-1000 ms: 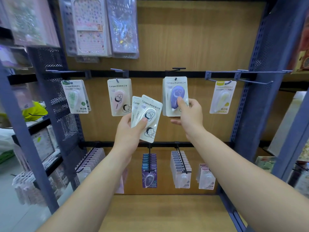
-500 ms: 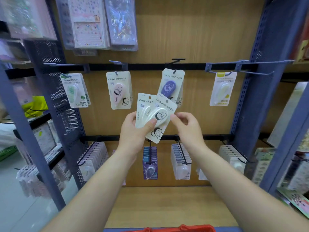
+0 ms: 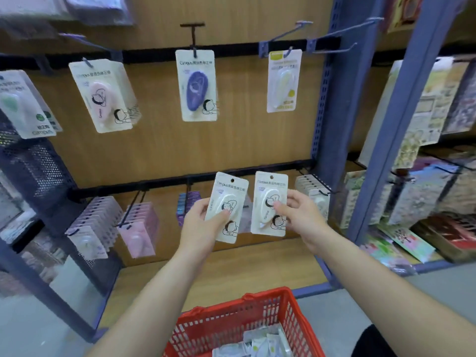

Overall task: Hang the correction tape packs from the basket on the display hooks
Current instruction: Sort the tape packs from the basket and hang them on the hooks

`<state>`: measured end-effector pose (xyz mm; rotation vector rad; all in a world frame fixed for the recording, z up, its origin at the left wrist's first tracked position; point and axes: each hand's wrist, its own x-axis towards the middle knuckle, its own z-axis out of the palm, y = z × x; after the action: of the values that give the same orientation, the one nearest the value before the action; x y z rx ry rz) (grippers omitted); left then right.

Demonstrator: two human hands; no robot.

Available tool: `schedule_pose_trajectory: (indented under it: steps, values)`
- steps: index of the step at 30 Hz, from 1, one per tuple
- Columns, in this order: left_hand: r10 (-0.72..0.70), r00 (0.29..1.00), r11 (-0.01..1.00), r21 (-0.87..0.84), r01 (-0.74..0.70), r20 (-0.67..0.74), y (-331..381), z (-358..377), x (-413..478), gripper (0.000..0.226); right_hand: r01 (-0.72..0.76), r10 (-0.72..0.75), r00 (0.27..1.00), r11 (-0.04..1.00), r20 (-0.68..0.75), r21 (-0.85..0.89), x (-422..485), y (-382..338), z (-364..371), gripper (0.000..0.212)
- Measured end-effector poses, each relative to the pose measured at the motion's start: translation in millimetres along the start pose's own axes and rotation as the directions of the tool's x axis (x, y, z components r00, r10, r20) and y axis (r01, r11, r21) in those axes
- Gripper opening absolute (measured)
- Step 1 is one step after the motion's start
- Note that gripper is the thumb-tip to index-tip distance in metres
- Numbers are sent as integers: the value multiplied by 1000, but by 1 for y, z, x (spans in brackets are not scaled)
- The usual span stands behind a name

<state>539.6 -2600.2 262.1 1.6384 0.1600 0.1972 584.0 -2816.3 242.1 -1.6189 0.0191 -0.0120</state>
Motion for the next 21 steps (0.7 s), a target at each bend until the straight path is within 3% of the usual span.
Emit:
schedule_pose_trajectory:
  steps: [5, 9, 21]
  values:
    - [-109, 989, 992, 73, 102, 102, -45, 70, 3, 23, -141, 127, 988, 975, -89, -173, 24, 57, -102, 20]
    - [-169, 973, 983, 102, 154, 154, -73, 121, 11, 27, -207, 178, 971, 960, -162, -188, 51, 94, -155, 19]
    - [-190, 960, 979, 118, 168, 204, -115, 182, 45, 25, -152, 123, 972, 979, -200, -138, 105, 135, -165, 25]
